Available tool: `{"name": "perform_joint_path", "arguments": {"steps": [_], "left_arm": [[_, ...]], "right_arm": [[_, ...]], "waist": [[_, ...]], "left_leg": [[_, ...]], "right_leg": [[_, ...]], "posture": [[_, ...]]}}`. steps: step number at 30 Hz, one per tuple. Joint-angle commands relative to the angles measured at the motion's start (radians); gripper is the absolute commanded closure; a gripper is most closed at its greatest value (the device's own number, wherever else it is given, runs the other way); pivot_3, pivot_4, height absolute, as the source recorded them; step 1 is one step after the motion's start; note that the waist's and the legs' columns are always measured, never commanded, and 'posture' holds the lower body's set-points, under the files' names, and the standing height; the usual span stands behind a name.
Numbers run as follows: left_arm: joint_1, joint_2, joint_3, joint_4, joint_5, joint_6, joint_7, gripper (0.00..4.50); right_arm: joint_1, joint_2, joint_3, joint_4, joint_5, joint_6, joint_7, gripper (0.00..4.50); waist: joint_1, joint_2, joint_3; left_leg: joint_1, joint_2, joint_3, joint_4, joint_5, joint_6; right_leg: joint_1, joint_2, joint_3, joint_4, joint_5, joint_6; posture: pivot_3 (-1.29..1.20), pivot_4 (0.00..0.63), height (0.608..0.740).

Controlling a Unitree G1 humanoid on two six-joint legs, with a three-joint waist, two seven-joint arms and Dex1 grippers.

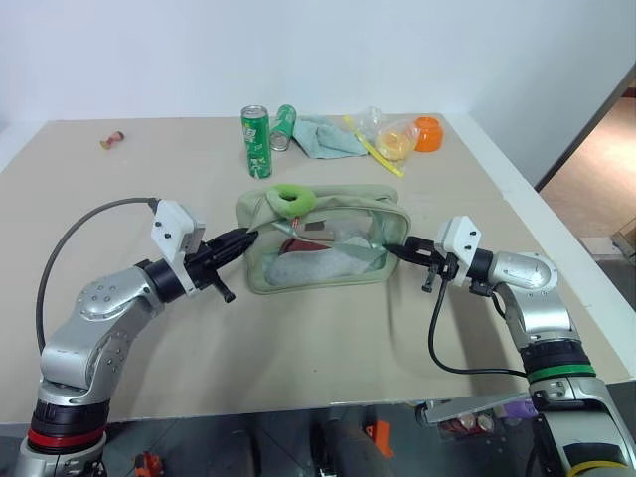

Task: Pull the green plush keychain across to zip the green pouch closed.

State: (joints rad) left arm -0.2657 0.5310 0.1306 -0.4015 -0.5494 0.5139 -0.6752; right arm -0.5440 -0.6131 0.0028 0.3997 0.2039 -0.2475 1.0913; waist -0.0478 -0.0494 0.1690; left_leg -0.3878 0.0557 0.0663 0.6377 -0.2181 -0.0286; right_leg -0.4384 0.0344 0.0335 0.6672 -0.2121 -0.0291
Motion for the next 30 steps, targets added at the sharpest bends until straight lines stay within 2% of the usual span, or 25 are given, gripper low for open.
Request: {"name": "perform_joint_path", "arguments": {"steps": [1, 6, 12, 17, 20, 25, 30], "left_arm": [[-0.01, -0.003, -0.011, -0.011, 0.005, -0.015, 0.004, 4.5], [-0.004, 0.001, -0.013, -0.014, 0.005, -0.018, 0.002, 4.5], [0.0, 0.009, -0.024, -0.01, 0.012, -0.024, -0.009, 4.5], [-0.001, 0.007, -0.03, -0.005, 0.017, -0.027, -0.011, 4.5], [-0.004, 0.003, -0.035, -0.005, 0.021, -0.027, -0.01, 4.5], [-0.006, -0.014, -0.049, -0.016, 0.018, -0.022, -0.005, 4.5], [-0.017, -0.03, -0.062, -0.035, -0.001, -0.003, 0.011, 4.5]], "right_arm": [[-0.003, -0.008, -0.012, -0.047, 0.053, 0.085, 0.031, 3.7], [0.01, -0.023, -0.026, -0.078, 0.058, 0.129, 0.021, 2.05], [0.025, -0.125, -0.095, -0.074, 0.075, 0.165, 0.024, 0.02], [-0.087, -0.206, -0.141, -0.093, 0.071, 0.18, -0.009, 0.02], [-0.172, -0.207, -0.115, -0.18, 0.092, 0.235, -0.003, 0.02], [-0.254, -0.08, -0.01, -0.387, 0.124, 0.358, -0.041, 0.02], [-0.272, 0.043, 0.096, -0.524, 0.155, 0.456, -0.042, 0.02]], "waist": [[0.0, 0.0, 0.0], [0.002, 0.0, 0.0], [0.004, 0.0, 0.0], [0.001, 0.001, 0.0], [0.0, 0.001, 0.0], [0.002, 0.0, 0.0], [0.014, 0.0, 0.0]], "left_leg": [[0.0, 0.0, 0.0, 0.0, 0.0, 0.0], [0.0, 0.0, 0.0, 0.0, 0.0, 0.0], [-0.001, -0.004, 0.0, 0.0, 0.0, 0.0], [-0.001, -0.005, 0.001, 0.0, 0.0, 0.0], [0.0, -0.005, 0.001, 0.0, 0.001, 0.001], [0.0, -0.003, -0.001, 0.0, 0.001, 0.001], [-0.004, -0.002, -0.001, 0.0, 0.001, 0.001]], "right_leg": [[0.0, 0.0, 0.0, 0.0, 0.0, 0.0], [0.0, 0.0, 0.0, 0.0, 0.0, 0.0], [0.0, -0.003, 0.0, 0.0, 0.0, 0.001], [0.0, -0.004, 0.002, -0.001, 0.0, 0.002], [0.0, -0.003, 0.002, 0.0, 0.001, 0.003], [0.0, -0.002, 0.0, 0.0, 0.001, 0.003], [-0.001, -0.006, -0.002, -0.001, 0.0, 0.003]], "posture": [[0.0, 0.15, 0.74], [0.0, 0.15, 0.74], [0.0, 0.15, 0.74], [0.0, 0.15, 0.74], [0.0, 0.15, 0.74], [0.0, 0.15, 0.74], [0.0, 0.15, 0.74]]}}
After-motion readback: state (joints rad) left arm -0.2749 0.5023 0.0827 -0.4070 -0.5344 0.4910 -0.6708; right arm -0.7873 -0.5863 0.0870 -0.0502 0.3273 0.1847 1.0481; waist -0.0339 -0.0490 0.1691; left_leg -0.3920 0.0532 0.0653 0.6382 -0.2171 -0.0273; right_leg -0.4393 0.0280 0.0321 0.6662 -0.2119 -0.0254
